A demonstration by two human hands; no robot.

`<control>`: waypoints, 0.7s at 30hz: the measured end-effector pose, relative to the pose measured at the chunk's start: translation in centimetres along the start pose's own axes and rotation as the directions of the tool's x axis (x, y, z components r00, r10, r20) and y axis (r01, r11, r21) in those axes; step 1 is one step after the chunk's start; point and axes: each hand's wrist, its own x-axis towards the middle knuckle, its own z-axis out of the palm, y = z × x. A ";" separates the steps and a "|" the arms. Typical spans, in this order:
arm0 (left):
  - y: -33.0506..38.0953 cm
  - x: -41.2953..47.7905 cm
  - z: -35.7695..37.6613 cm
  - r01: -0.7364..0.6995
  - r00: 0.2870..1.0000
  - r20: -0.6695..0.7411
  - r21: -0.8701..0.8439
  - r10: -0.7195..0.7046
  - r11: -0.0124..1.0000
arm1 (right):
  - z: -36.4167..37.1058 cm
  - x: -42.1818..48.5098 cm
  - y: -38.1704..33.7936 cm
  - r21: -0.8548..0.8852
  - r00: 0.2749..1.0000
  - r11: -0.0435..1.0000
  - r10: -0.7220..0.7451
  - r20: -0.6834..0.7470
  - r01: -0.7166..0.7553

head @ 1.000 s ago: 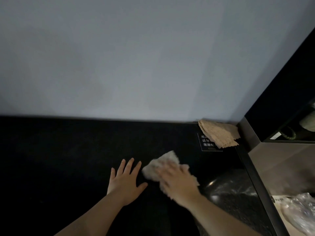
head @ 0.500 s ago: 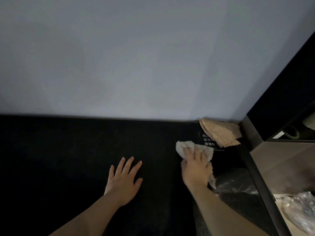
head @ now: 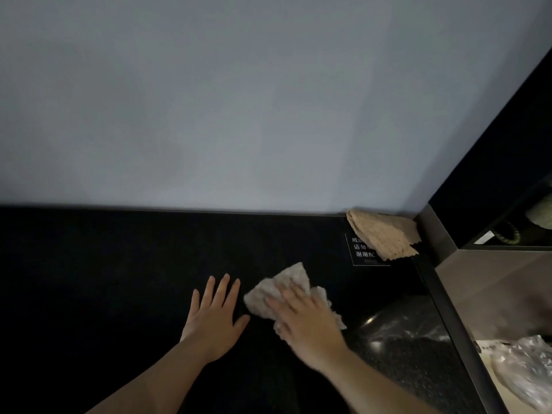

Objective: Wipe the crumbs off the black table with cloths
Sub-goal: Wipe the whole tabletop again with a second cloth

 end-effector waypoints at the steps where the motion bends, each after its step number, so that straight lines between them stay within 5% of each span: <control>1: -0.1 0.0 0.0 -0.001 1.000 0.003 0.004 0.001 1.000 | -0.2 0.3 1.8 -0.015 0.999 1.000 0.025 0.041 -0.025; 3: -0.1 0.0 0.1 -0.007 1.000 0.003 0.003 0.006 1.000 | -0.6 1.0 4.8 0.097 0.925 0.920 0.379 0.033 -0.381; 5: -0.1 0.0 0.2 -0.005 1.000 -0.008 0.005 0.005 1.000 | -0.5 2.1 3.7 0.111 0.750 0.746 0.662 -0.015 -0.657; 7: -0.1 0.0 0.3 -0.001 1.000 -0.012 0.012 0.001 1.000 | 0.6 2.8 0.1 0.159 0.827 0.826 0.556 -0.079 -0.541; 9: -0.1 0.0 0.3 -0.001 1.000 -0.013 0.013 0.001 1.000 | 1.6 1.8 -2.4 0.145 0.985 0.976 0.171 -0.040 -0.163; 11: -0.2 0.0 0.2 -0.001 1.000 -0.014 0.012 0.001 1.000 | 1.0 1.6 0.3 0.050 1.000 0.999 0.017 -0.020 -0.016; 13: -0.2 0.1 0.2 -0.005 1.000 -0.015 0.004 0.005 1.000 | 0.6 2.2 3.9 0.054 0.959 0.959 0.281 -0.035 -0.279; 15: -0.2 0.1 0.4 -0.005 1.000 -0.027 -0.001 0.005 1.000 | -0.1 3.1 4.7 0.112 0.759 0.759 0.649 -0.046 -0.642; 16: -0.2 0.1 0.5 -0.003 0.999 -0.032 0.002 0.003 1.000 | 0.0 3.7 3.3 0.120 0.709 0.710 0.703 -0.058 -0.694; 18: -0.2 0.1 0.5 0.000 0.999 -0.032 0.013 0.000 1.000 | 0.1 4.3 -0.8 0.144 0.831 0.826 0.555 -0.046 -0.544; 19: -0.1 0.1 0.5 0.001 1.000 -0.029 0.017 0.000 1.000 | 0.1 4.0 -2.3 0.136 0.928 0.919 0.373 0.000 -0.370; 21: -0.2 0.1 0.2 -0.001 1.000 -0.020 0.016 0.001 1.000 | -0.2 3.2 -1.3 0.077 0.992 0.994 0.064 0.106 -0.072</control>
